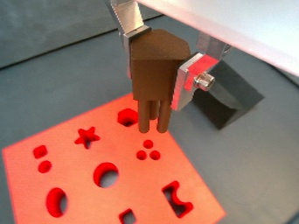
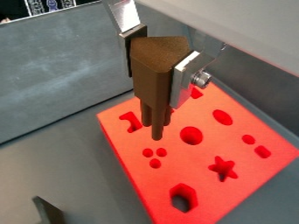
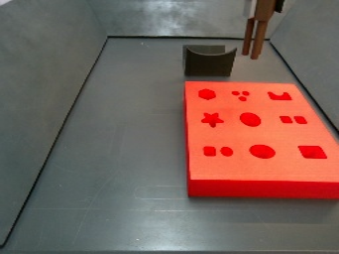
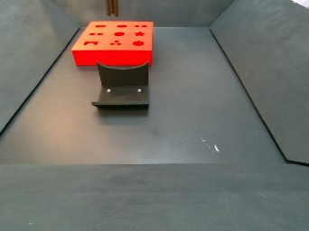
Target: Insert the 3 prong object.
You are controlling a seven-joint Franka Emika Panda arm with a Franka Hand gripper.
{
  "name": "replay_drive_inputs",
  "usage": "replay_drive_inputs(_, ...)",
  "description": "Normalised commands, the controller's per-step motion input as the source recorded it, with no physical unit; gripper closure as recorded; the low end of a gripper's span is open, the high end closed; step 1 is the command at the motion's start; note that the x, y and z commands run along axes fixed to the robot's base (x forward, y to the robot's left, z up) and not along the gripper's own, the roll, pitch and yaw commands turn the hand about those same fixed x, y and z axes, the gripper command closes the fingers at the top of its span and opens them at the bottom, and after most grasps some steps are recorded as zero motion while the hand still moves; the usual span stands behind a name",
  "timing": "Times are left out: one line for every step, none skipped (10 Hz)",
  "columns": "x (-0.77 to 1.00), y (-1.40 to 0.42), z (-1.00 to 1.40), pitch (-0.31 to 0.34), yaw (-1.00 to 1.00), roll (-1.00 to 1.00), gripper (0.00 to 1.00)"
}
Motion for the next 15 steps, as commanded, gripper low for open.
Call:
replay_drive_inputs(0.82,-0.13,-0.06,0.093,0.00,0.50,1.00)
replay_drive_inputs(0.78,-0.21,-0.26,0.141,0.00,0.45,1.00)
replay_drive_inputs(0.71,-0.29,-0.36,0.207,-0.01,0.38,1.00)
replay_drive_inputs(0.65,-0.26,-0.44,0.284,0.00,0.28,1.00)
replay_drive_inputs(0.16,0.00,-0.39,0.270,0.06,0.10,1.00)
replay_drive_inputs(-0.03,-0.01,0.00,0.000,0.00,0.00,1.00)
replay_drive_inputs(0.25,0.02,-0.26,0.120,-0.21,-0.15,1.00)
replay_drive_inputs(0.45,0.00,-0.24,0.249,-0.43,-0.19,1.00)
replay_drive_inputs(0.39,0.00,-0.21,0.303,-0.45,-0.21,1.00)
replay_drive_inputs(0.42,0.00,-0.05,0.299,-0.43,-0.20,1.00)
replay_drive_inputs(0.34,0.01,0.00,0.369,-0.43,-0.14,1.00)
replay_drive_inputs(0.43,0.00,0.09,0.369,-0.32,-0.08,1.00)
replay_drive_inputs(-0.04,0.00,0.00,0.000,0.00,0.00,1.00)
replay_drive_inputs(0.71,0.00,-0.14,0.419,0.00,-0.06,1.00)
replay_drive_inputs(0.31,0.00,0.01,0.500,0.00,-0.11,1.00)
